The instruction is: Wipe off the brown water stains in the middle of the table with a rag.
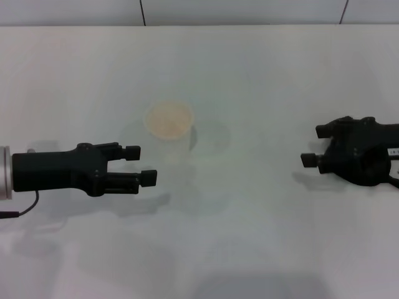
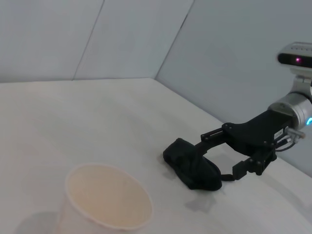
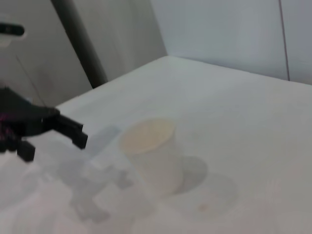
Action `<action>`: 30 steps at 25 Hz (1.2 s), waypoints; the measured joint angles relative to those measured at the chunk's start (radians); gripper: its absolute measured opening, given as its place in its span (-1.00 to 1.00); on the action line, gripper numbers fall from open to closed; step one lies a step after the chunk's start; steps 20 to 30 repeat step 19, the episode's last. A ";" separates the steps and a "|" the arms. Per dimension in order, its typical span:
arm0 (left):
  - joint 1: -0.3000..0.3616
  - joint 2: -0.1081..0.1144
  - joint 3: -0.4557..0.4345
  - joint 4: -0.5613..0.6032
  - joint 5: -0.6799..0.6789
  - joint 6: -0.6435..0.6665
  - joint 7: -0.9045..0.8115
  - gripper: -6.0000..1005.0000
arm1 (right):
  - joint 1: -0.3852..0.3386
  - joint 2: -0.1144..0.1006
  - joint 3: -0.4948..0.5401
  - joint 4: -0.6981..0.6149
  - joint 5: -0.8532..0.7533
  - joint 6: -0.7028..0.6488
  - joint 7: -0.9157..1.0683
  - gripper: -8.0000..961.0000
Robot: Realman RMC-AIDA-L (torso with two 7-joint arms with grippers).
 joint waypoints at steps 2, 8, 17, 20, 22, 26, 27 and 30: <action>0.000 0.000 0.000 0.000 0.003 0.000 0.000 0.74 | -0.007 -0.001 0.000 0.001 0.000 -0.002 -0.042 0.81; -0.001 0.001 0.000 0.001 0.025 0.004 -0.005 0.74 | -0.020 -0.005 0.000 0.002 -0.004 0.001 -0.092 0.81; 0.000 -0.001 0.000 0.005 0.002 -0.023 -0.009 0.74 | -0.020 -0.002 0.002 0.003 0.000 0.020 -0.105 0.81; 0.000 0.001 0.000 0.017 -0.003 -0.035 -0.012 0.74 | -0.020 -0.002 0.002 0.003 0.001 0.025 -0.107 0.81; 0.000 0.001 0.000 0.017 -0.003 -0.035 -0.012 0.74 | -0.020 -0.002 0.002 0.003 0.001 0.025 -0.107 0.81; 0.000 0.001 0.000 0.017 -0.003 -0.035 -0.012 0.74 | -0.020 -0.002 0.002 0.003 0.001 0.025 -0.107 0.81; 0.000 0.001 0.000 0.017 -0.003 -0.035 -0.012 0.74 | -0.020 -0.002 0.002 0.003 0.001 0.025 -0.107 0.81; 0.000 0.001 0.000 0.017 -0.003 -0.035 -0.012 0.74 | -0.020 -0.002 0.002 0.003 0.001 0.025 -0.107 0.81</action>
